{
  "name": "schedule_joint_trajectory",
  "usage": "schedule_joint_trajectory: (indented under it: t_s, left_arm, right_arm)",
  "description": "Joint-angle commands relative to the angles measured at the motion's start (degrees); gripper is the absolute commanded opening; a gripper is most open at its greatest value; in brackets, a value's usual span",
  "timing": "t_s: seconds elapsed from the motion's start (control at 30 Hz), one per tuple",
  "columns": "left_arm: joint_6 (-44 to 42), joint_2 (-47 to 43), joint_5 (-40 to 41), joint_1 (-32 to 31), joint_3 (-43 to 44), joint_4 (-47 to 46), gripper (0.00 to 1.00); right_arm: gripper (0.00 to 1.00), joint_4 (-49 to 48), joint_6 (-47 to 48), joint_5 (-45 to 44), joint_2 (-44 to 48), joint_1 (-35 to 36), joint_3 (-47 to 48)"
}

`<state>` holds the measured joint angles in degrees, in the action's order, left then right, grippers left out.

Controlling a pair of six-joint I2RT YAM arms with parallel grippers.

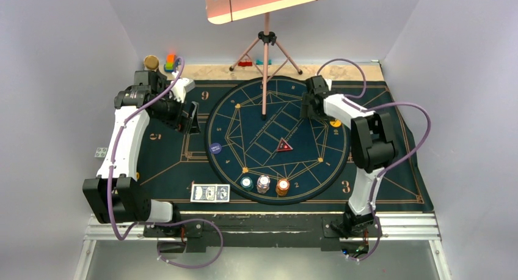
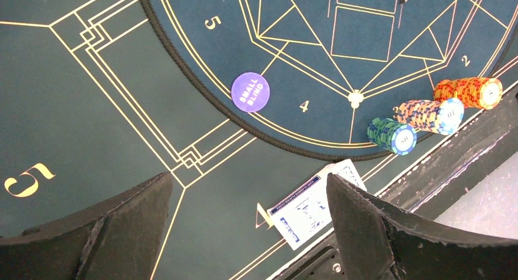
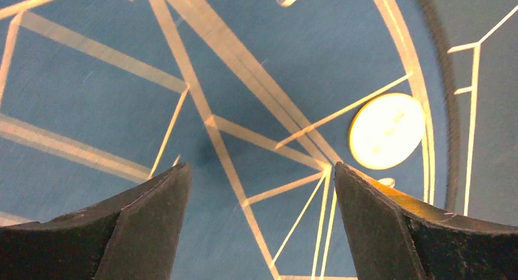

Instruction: Distribute texas hold em gaming equipment

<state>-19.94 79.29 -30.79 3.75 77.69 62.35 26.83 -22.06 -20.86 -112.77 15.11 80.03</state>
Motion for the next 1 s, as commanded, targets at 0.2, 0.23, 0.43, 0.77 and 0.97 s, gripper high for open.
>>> schedule_joint_trajectory:
  t_s: [0.2, 0.23, 0.43, 0.77, 0.97]
  left_arm:
    - [-1.41, -0.14, -2.02, 0.38, 1.63, 1.07, 1.00]
    - [-1.46, -0.26, -2.06, 0.39, 1.55, 1.05, 1.00]
    - [-1.41, -0.56, -2.02, 0.40, 1.50, 0.94, 1.00]
    - [-1.85, -0.49, -1.27, 0.38, 1.59, 0.76, 1.00]
    - [-2.46, -0.69, -0.74, 0.43, 1.67, 0.78, 1.00]
  right_arm:
    - [0.94, -5.67, 3.02, 9.21, 12.46, 19.99, -7.61]
    - [0.94, -5.99, 3.26, 10.32, 12.09, 20.64, -7.72]
    - [0.95, -3.64, 4.09, 9.17, 7.81, 21.30, -5.64]
    - [0.72, -3.09, 3.82, 9.11, 8.72, 21.30, -11.25]
    - [0.54, 0.35, 1.65, 7.99, 12.74, 21.44, -16.95]
